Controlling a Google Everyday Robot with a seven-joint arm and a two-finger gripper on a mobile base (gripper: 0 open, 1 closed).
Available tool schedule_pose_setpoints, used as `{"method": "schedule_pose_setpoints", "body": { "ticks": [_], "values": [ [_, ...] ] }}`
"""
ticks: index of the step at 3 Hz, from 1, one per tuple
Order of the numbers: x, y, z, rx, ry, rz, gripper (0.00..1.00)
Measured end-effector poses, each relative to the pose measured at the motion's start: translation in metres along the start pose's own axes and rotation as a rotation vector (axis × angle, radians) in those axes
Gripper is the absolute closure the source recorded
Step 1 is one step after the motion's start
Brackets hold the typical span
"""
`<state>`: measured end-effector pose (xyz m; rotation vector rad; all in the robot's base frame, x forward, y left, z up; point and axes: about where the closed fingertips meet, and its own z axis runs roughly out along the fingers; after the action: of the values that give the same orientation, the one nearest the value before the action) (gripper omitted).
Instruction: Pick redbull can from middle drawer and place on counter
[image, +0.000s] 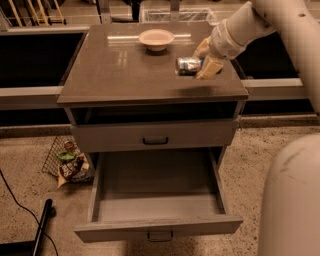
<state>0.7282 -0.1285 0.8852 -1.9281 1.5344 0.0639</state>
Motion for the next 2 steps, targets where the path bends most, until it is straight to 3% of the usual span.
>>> {"method": "schedule_pose_setpoints", "body": {
  "ticks": [2],
  "values": [
    [0.007, -0.034, 0.038, 0.081, -0.051, 0.133, 1.0]
  ]
}}
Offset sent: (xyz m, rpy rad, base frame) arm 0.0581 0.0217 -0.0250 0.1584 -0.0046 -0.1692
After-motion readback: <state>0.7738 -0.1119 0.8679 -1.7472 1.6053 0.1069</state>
